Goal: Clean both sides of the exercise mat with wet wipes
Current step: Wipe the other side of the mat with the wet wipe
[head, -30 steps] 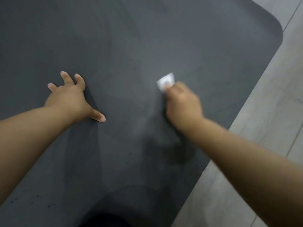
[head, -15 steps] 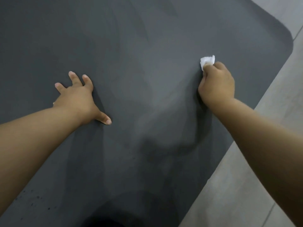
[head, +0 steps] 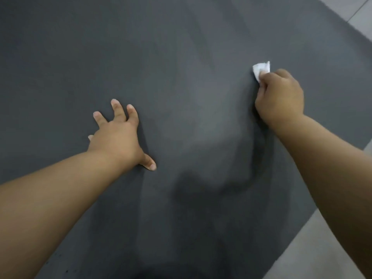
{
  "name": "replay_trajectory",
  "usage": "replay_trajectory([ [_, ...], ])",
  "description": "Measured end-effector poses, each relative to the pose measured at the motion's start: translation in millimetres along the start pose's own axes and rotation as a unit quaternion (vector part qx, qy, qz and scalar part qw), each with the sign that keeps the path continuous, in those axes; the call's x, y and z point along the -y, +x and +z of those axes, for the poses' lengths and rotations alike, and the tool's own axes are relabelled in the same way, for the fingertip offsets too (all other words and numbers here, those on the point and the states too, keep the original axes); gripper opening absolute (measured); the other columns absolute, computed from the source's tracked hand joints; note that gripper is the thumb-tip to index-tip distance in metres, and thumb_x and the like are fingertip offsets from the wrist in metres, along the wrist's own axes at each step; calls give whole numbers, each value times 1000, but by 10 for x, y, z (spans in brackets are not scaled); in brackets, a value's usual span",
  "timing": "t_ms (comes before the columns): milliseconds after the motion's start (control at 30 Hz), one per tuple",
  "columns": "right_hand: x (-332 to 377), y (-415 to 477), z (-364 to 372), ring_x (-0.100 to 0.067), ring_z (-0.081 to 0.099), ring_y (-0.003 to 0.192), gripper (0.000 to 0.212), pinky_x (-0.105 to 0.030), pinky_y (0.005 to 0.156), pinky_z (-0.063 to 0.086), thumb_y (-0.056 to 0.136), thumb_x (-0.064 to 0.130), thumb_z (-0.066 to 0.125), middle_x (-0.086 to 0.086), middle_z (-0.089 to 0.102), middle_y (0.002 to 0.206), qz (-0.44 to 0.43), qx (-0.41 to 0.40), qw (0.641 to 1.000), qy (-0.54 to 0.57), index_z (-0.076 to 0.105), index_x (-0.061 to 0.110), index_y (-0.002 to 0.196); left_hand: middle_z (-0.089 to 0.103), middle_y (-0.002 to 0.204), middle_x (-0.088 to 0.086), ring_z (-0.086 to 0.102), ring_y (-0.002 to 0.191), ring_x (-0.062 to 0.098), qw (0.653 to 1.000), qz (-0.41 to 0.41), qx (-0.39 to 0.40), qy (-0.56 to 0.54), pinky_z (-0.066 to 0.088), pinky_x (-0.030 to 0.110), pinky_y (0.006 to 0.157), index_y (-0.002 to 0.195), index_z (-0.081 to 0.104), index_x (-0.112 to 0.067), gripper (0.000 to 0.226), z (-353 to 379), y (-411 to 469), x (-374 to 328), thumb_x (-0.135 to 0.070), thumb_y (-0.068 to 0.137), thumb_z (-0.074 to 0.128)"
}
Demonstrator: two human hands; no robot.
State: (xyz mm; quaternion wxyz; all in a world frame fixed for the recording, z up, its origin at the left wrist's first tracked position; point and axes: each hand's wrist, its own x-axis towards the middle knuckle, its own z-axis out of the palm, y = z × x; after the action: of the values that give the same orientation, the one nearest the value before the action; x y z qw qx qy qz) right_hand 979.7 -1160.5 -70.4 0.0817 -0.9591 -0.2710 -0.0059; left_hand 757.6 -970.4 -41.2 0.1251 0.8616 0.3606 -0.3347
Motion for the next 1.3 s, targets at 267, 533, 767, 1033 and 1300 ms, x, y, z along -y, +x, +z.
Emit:
replay_trajectory([
  [267, 1018, -947, 207, -31, 49, 50, 34, -27, 44, 27, 74, 10, 43, -10, 56, 70, -414, 85, 895, 145, 69, 2, 94, -26, 153, -5, -12, 143, 37, 1000, -3, -8, -30, 34, 57, 105, 148, -13, -27, 143, 29, -12, 47, -58, 48, 84],
  [533, 369, 531, 72, -36, 49, 73, 27, -35, 58, 33, 85, 7, 43, -16, 48, 87, -108, 11, 994, -10, 60, 1, 105, -23, 154, -8, -12, 143, 33, 999, -8, -15, -50, 33, 56, 106, 148, -13, -27, 145, 26, -13, 48, -56, 46, 86],
  [767, 1069, -240, 297, -34, 56, 58, 43, -30, 43, 40, 72, 12, 44, -12, 59, 77, -324, 24, 939, 115, 67, 7, 108, -24, 154, -11, -16, 143, 27, 995, -13, -23, -98, 19, 55, 111, 147, -16, -22, 149, 41, -34, 68, -51, 45, 88],
  [1033, 794, 511, 149, -38, 59, 72, 33, -37, 55, 45, 84, 13, 46, -18, 58, 87, -265, 24, 964, 12, 66, 12, 110, -27, 153, -11, -18, 143, 27, 995, -19, -10, -102, 17, 53, 113, 147, -18, -21, 148, 18, -37, 51, -50, 48, 88],
  [1300, 1254, 206, 316, -35, 56, 68, 51, -34, 50, 41, 73, 9, 40, -14, 58, 87, -218, 37, 972, 77, 61, 7, 120, -29, 152, -8, -17, 142, 34, 996, -24, 6, -90, 19, 54, 111, 146, -21, -18, 146, 13, 0, 25, -49, 52, 87],
])
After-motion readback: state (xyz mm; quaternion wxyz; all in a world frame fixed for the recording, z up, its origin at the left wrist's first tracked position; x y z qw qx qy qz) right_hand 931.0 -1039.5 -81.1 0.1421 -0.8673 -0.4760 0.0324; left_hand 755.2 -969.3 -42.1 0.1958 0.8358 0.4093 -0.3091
